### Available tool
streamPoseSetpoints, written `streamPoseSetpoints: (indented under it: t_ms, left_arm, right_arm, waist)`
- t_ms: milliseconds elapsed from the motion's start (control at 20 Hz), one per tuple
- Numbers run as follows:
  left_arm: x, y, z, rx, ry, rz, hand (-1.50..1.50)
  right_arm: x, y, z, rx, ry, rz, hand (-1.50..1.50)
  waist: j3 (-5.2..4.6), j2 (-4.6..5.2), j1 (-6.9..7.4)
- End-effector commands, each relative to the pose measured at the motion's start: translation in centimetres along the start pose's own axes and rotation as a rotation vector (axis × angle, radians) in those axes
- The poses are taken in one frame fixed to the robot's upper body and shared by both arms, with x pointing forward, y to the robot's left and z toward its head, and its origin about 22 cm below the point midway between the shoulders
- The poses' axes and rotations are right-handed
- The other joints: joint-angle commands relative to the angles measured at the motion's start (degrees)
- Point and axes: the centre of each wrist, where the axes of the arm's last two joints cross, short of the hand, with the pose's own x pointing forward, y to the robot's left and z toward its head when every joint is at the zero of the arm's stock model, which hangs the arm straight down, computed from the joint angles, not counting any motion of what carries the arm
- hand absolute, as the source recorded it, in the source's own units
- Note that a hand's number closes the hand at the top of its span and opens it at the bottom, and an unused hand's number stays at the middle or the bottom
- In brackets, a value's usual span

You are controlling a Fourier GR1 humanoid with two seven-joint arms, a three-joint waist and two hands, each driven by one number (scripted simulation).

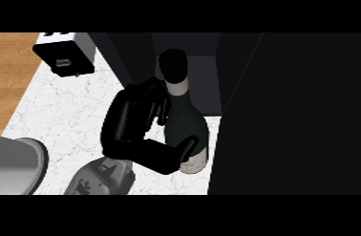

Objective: Pick up the wine, place it into the cabinet and close the cabinet

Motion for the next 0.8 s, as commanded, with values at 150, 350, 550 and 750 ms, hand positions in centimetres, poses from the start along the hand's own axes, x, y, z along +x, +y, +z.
streamPoseSetpoints:
  t_ms: [150, 350, 550, 750]
  left_arm:
    - [1.3, -2.4, -1.2, 0.039, 0.003, -0.027, 1.50]
    - [-0.7, -3.1, -3.9, 0.059, 0.000, -0.046, 1.50]
    - [-0.3, -4.0, -4.9, 0.059, -0.007, -0.082, 1.50]
    - [-2.7, -3.0, -4.8, 0.088, -0.036, -0.116, 1.50]
  right_arm:
    - [2.2, -0.6, 2.7, 0.008, -0.055, -0.006, -1.50]
    - [1.3, -0.9, 1.7, 0.019, -0.044, -0.010, -1.50]
    - [1.6, -0.4, 2.4, 0.017, -0.045, 0.003, -1.50]
    - [1.0, -1.1, 3.1, 0.030, -0.027, -0.001, -1.50]
  waist:
    - [0.00, -0.08, 0.13]
    - [0.00, 0.09, -0.18]
    - [0.01, 0.03, -0.16]
    - [0.02, 0.10, -0.39]
